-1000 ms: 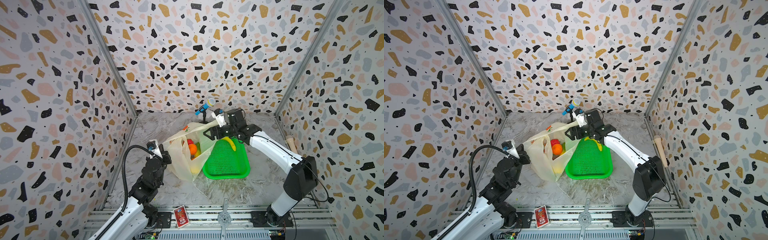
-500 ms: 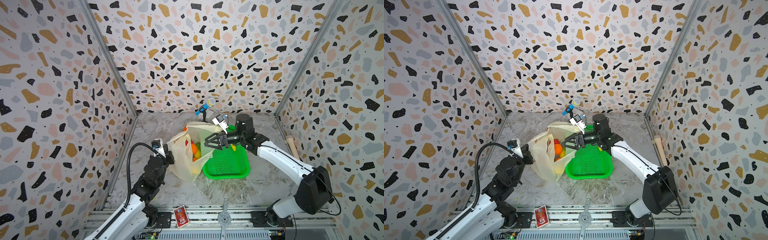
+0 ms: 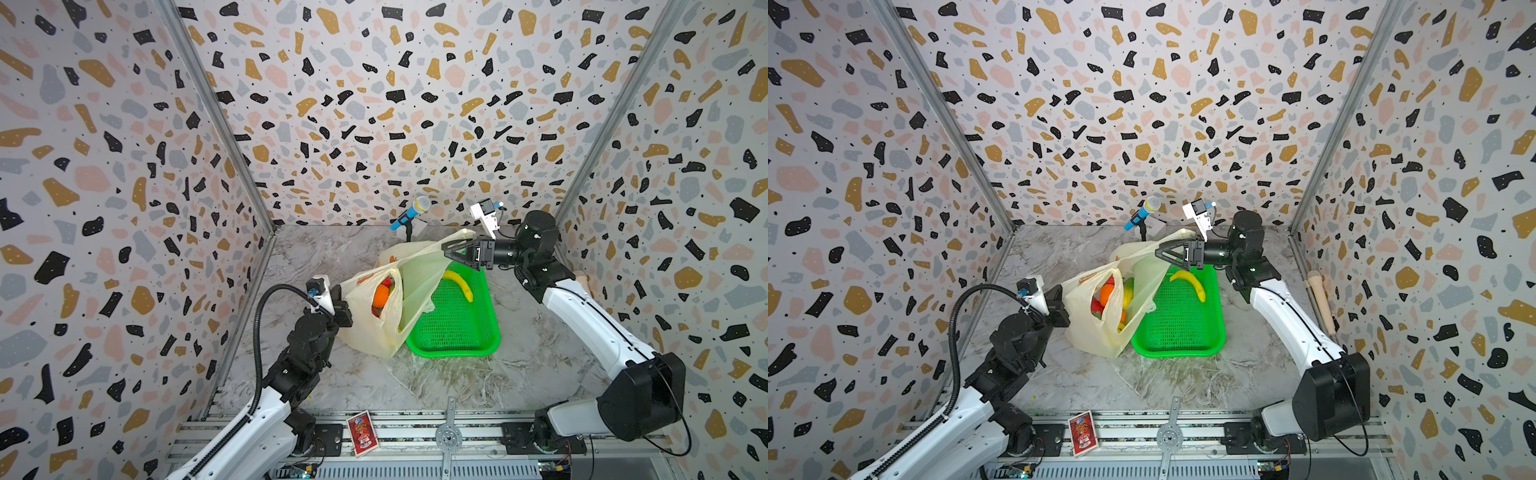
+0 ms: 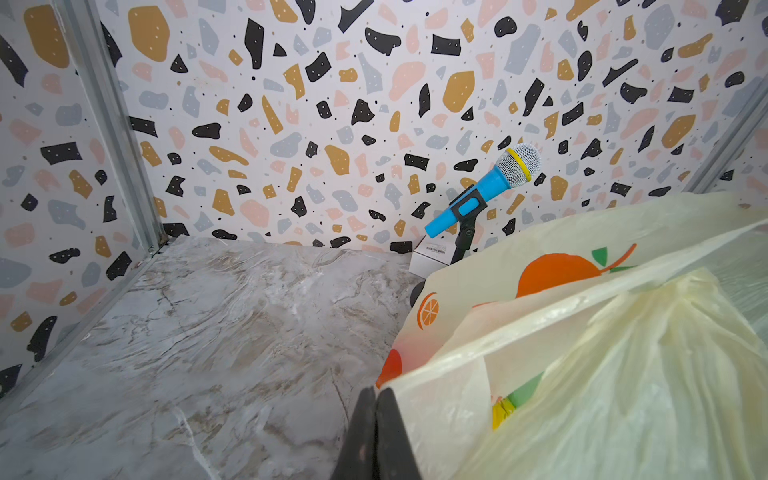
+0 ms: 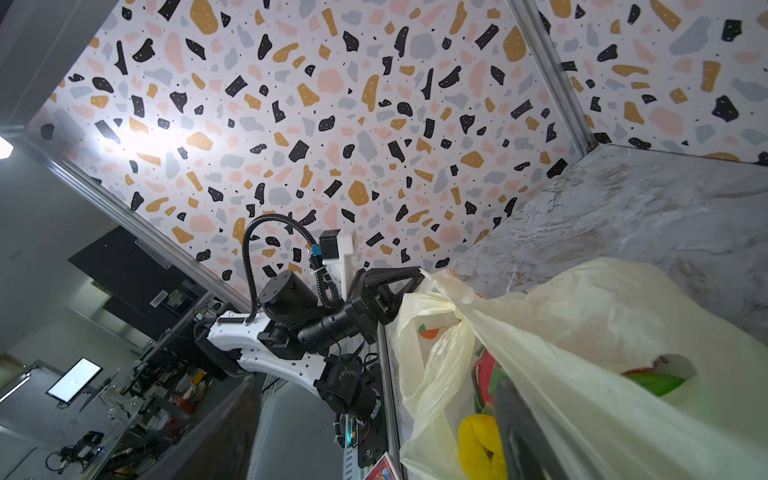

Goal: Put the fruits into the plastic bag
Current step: 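Withdraw the right gripper up out of the bag mouth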

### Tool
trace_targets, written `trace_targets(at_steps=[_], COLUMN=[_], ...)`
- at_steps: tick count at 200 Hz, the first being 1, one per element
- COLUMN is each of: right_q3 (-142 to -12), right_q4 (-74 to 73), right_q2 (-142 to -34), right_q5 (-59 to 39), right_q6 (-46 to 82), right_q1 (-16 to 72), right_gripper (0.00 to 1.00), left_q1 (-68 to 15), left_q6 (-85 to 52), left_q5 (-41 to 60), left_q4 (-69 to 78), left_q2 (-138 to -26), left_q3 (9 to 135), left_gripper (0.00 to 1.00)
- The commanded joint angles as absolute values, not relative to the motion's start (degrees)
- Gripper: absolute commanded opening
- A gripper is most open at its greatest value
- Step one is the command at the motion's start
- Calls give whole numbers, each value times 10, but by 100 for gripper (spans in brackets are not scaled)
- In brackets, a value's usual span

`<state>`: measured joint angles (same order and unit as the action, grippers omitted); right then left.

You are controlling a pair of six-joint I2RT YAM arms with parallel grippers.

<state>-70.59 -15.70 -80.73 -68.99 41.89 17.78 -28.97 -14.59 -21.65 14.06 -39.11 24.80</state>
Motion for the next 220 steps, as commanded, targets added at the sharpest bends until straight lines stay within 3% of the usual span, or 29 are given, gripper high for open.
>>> trace_targets(at_steps=[1,95,151,220], right_q3=[-710,-689,-719,-703], right_q4=[-152,17,118,4], right_q2=[-802,-866,-834,-784], right_q5=[-659,-699,-705,-813], right_q6=[406,294,198,268], right_q1=[177,307,323,322], right_gripper=[88,89,88,89], left_q1=[-279,-280,-279,-279], left_q6=[-144,-146,-149,-152], left_q5=[-267,-262,-265,-266], left_q4=[131,135,137,140], left_q2=[-385,-387,-390,-397], left_q3=[248,246,244,244], left_gripper=[0,0,0,0])
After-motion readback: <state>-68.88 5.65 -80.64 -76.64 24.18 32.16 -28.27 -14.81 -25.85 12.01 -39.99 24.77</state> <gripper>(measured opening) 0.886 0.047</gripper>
